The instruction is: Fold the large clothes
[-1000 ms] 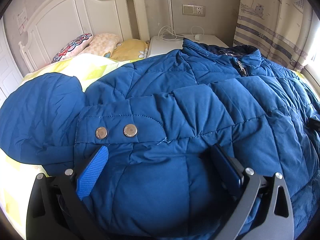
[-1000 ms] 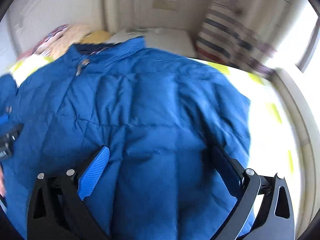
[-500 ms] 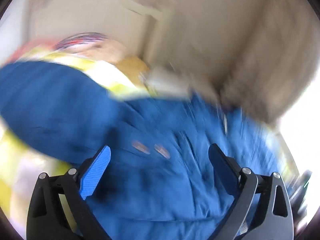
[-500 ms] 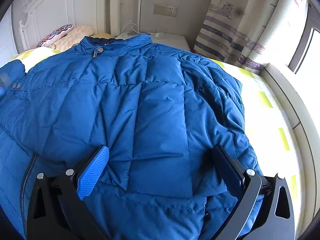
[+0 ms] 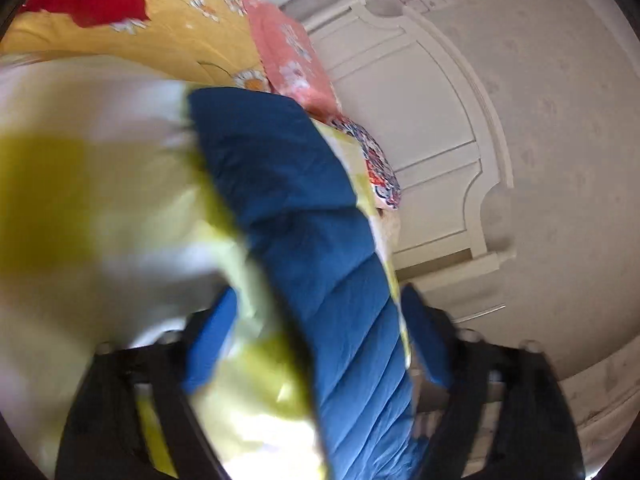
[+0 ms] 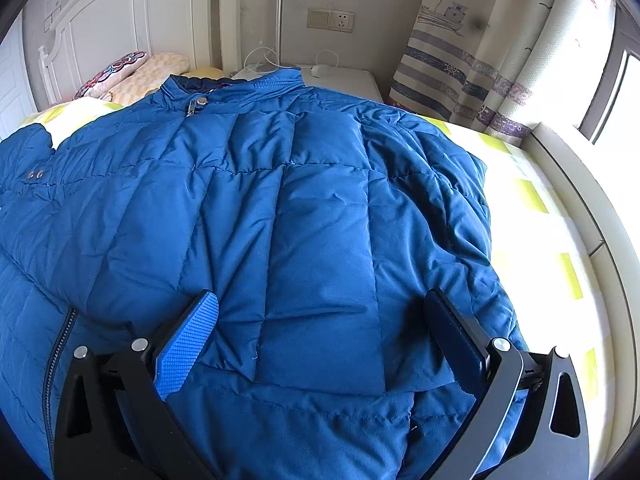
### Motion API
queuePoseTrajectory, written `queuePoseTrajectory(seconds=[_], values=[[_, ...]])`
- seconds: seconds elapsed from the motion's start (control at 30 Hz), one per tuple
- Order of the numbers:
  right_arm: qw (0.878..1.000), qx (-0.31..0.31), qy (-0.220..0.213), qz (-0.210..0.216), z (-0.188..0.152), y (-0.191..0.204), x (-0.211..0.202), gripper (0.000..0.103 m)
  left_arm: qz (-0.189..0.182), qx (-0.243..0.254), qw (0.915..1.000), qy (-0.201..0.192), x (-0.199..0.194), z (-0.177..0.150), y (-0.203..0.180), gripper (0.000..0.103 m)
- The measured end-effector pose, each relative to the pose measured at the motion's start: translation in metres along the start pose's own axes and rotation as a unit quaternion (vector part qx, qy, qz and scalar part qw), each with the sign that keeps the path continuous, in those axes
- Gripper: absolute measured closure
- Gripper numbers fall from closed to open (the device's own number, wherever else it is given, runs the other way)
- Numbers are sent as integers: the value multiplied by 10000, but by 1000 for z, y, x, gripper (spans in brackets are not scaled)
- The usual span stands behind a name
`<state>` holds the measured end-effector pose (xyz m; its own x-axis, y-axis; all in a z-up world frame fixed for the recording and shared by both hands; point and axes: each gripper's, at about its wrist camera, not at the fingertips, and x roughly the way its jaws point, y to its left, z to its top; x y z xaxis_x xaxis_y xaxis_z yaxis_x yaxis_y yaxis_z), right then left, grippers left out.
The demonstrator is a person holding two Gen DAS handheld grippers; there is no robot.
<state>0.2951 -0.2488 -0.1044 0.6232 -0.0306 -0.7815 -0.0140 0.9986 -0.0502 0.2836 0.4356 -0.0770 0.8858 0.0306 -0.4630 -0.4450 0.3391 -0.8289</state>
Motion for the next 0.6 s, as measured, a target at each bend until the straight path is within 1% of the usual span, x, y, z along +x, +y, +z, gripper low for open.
queuePoseTrajectory(seconds=[0.03,0.07,0.1,0.13,0.17,0.2,0.23,0.27,0.3,0.33,0.37,0.4,0.43,0.47,0.5,0.53,0.57,0.6], values=[[10000,3,-2,5,0,0,0,5,-201,-9,9996,182,12,6,-3,68],[10000,2,-1,8,1,0,0,5,-138,33,9997,216,18,10,-6,94],[10000,7,-3,18,0,0,0,5,88,270,9995,120,18,8,-18,99],[10000,10,-6,27,0,0,0,5,164,507,9986,-10,14,4,-30,99],[10000,17,-9,40,0,0,0,5,84,843,9963,-168,5,-6,-50,100],[10000,23,-11,48,0,-1,0,5,-142,1264,9915,-287,-6,-22,-73,100],[10000,28,-14,57,1,-1,0,5,-301,1618,9858,-336,-15,-41,-96,100],[10000,28,-16,57,1,-1,0,5,-486,2014,9777,-336,-23,-61,-119,100],[10000,25,-18,53,1,-1,-1,5,-794,2576,9627,-227,-32,-95,-151,100],[10000,24,-23,50,1,-1,-1,5,-987,2933,9508,-109,-37,-120,-169,100],[10000,30,-33,58,0,-1,-1,5,-1293,3466,9289,148,-41,-158,-195,100],[10000,43,-45,75,0,-2,-2,5,-1476,3801,9124,353,-40,-186,-211,99],[9999,67,-60,102,0,-3,-3,5,-1693,4257,8861,703,-38,-231,-228,99],[9998,98,-73,139,0,-4,-3,5,-1795,4557,8664,972,-35,-264,-238,99],[9998,120,-78,166,0,-5,-3,5,-1862,4917,8397,1356,-27,-310,-245,98],[9997,142,-82,196,0,-6,-4,5,-1856,5118,8231,1615,-20,-340,-246,96],[9996,159,-83,218,0,-7,-4,5,-1811,5319,8044,1931,-10,-374,-244,95],[9996,162,-81,224,0,-7,-3,5,-1707,5471,7876,2263,3,-407,-237,94]])
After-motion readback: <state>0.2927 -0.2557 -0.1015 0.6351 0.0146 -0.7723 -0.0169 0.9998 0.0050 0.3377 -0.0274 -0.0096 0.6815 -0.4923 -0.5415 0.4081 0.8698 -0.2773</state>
